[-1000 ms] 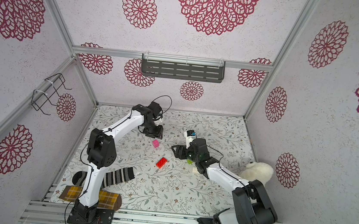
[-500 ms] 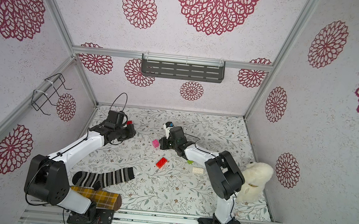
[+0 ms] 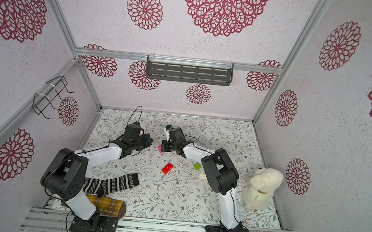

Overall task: Assemble an ice cream with lego
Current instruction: Assemble the lego brick with the lego brick.

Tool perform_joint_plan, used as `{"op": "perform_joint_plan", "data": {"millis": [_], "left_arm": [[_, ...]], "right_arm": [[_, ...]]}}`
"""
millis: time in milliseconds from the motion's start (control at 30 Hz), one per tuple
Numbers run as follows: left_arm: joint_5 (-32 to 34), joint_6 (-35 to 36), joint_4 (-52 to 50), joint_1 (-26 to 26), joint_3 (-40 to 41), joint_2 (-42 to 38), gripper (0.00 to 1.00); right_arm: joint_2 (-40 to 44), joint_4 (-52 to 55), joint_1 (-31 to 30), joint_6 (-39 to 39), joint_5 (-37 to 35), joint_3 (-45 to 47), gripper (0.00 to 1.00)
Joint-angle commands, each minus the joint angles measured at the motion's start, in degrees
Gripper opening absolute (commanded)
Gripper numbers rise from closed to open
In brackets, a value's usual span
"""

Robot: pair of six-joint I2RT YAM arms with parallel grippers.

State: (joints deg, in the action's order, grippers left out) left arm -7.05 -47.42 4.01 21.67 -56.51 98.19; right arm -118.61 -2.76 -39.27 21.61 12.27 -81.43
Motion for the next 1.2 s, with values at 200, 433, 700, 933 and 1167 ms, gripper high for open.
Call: {"op": "perform_joint_plan", "data": {"millis": [200, 433, 700, 933, 1167], "left_arm": [[-0.84, -2.68, 5.26, 0.26, -0.59, 4.97, 0.0], [-2.67, -3.51, 5.39, 0.38, -1.61, 7.75, 0.0], [-2.84, -3.6, 5.21, 1.15, -2.11, 9.05, 0.0], [-1.75, -4.59, 6.84, 3.52, -1.26, 9.21, 0.0], [-0.13, -10.02, 13.71, 3.67, 3.48, 8.0, 0.0]], "right_arm": [[-3.57, 4.99, -0.48, -2.54, 1.19, -7.08, 0.0], [-5.95, 5.98, -0.2, -2.27, 0.82, -8.85, 0.0], [-5.45, 5.13, -0.1, -2.12, 1.67, -7.96, 0.0], [-1.35, -4.64, 0.8, 0.69, 4.21, 2.71, 0.0], [2.47, -18.17, 3.49, 6.34, 7.77, 13.87, 0.0]]}}
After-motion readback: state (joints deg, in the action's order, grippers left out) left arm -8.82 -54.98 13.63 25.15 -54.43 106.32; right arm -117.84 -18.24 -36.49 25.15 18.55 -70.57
